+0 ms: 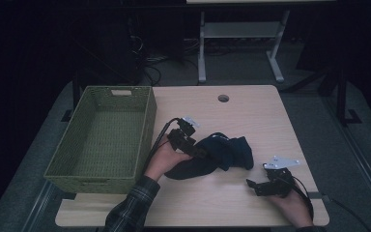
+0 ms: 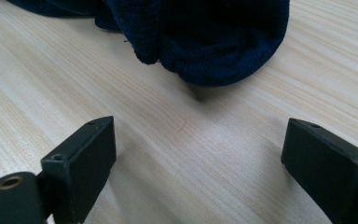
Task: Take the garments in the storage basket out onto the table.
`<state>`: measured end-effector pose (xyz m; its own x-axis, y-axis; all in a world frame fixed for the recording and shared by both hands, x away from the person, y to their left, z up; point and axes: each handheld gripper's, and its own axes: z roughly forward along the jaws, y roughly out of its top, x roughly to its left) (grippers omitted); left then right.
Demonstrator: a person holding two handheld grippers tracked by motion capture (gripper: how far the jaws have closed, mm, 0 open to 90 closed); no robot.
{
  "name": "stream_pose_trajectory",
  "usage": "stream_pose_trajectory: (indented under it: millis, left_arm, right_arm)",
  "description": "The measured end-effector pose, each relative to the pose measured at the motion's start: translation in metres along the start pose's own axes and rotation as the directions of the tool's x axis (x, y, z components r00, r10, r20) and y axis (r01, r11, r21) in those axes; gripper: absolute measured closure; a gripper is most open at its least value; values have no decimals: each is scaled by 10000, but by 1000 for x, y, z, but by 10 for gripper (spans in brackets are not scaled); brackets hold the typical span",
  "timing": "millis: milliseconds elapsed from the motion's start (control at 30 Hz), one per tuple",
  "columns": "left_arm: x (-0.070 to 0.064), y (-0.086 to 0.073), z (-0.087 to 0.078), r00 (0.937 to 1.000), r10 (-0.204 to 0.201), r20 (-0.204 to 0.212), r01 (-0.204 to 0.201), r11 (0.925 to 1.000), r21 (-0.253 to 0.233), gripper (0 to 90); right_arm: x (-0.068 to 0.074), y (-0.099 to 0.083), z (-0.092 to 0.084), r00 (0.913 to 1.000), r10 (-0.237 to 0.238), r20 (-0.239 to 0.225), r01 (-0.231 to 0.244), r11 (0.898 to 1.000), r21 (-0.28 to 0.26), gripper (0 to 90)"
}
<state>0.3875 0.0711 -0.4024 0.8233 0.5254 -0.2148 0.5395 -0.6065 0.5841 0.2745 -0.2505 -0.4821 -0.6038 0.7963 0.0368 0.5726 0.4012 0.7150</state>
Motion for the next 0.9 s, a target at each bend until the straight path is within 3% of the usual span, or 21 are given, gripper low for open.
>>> stream_pose_trajectory:
  millis: [167,300,500,700,867,900]
  left_arm:
    - [-8,-2,-23,9996,38,-280,-52,9987,-512,262]
    - [-17,-9,-45,9994,250,-239,-268,9967,-765,280]
    - [-27,-22,-59,9994,303,148,-287,9947,-987,503]
    - [-37,-35,-53,9983,523,253,-502,9958,-765,764]
    - [-43,-39,-38,9973,666,305,-649,9963,-555,897]
    - [-45,-39,-31,9951,981,123,-977,9947,-327,898]
  right_arm:
    - [0,0,0,10000,2,0,-2,10000,0,95]
    - [0,0,0,10000,1,0,-1,10000,0,95]
    - [0,0,0,10000,-11,4,11,10000,-6,95]
    - [0,0,0,10000,-11,0,11,10000,-8,95]
    - [0,0,0,10000,-12,4,12,10000,-8,95]
    - [0,0,0,10000,-2,3,2,10000,-3,95]
